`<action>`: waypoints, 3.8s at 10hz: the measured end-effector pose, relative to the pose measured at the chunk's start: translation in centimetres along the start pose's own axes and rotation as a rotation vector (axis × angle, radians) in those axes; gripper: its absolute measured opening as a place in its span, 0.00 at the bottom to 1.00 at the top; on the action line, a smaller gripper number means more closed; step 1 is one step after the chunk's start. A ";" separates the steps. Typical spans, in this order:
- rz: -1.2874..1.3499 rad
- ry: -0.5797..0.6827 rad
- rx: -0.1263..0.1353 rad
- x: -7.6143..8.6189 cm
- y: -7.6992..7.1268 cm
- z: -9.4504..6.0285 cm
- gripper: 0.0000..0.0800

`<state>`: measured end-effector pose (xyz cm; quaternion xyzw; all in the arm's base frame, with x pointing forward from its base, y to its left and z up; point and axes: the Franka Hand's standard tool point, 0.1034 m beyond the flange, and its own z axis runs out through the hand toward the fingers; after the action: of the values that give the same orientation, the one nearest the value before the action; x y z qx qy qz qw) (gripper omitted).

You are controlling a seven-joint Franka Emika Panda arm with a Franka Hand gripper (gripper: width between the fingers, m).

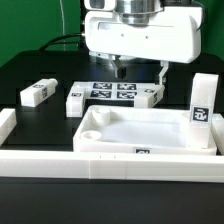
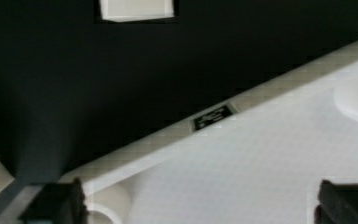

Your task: Assemble desk

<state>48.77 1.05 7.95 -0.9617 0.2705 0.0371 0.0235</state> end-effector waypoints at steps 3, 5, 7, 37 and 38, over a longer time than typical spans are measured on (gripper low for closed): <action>-0.125 -0.145 -0.009 -0.5 1.5 1.3 0.81; -0.179 -0.239 -0.019 -1.7 1.5 1.6 0.81; -0.158 -0.364 -0.028 -1.5 1.5 1.4 0.81; -0.069 -1.075 -0.006 -5.6 2.8 7.1 0.81; -0.072 -1.070 -0.006 -5.5 2.6 7.0 0.81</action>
Offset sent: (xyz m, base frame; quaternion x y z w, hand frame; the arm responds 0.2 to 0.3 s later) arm -0.0117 0.0150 -0.0098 0.0293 -0.0964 -0.1062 0.9892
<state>42.31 2.14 1.41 -0.8173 0.1874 0.5219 0.1565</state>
